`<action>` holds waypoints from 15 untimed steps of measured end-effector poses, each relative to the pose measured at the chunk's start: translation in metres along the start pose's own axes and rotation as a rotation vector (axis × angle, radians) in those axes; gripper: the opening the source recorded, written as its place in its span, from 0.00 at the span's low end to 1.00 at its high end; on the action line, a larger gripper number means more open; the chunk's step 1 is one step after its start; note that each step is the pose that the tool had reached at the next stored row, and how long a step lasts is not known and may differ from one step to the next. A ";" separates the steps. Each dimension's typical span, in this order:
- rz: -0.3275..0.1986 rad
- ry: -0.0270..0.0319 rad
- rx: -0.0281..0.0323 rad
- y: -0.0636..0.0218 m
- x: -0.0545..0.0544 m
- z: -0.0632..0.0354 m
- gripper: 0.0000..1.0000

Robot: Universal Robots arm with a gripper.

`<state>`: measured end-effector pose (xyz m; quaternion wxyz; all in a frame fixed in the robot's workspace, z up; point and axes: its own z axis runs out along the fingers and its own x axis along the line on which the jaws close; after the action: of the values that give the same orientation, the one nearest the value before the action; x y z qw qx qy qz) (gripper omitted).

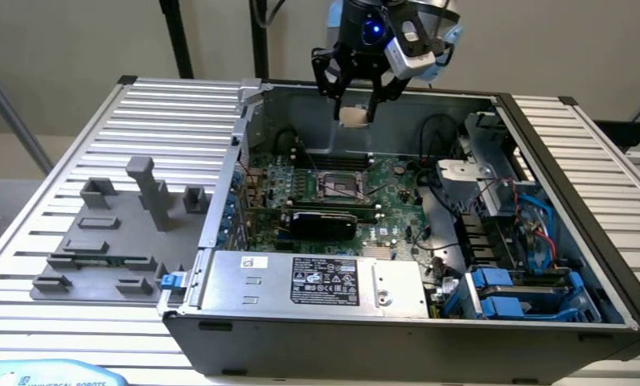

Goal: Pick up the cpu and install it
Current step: 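Pick up the cpu and move it towards the insertion slot, then place the cpu into insertion slot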

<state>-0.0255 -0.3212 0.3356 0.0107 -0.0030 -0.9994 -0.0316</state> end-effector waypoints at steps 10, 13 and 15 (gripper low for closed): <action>0.000 0.0001 0.0004 0.0000 0.000 0.0005 0.55; 0.000 0.0001 0.0004 0.0000 0.000 0.0005 0.55; 0.000 0.0001 0.0004 0.0000 0.000 0.0005 0.55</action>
<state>-0.0251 -0.3212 0.3351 0.0107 -0.0030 -0.9994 -0.0314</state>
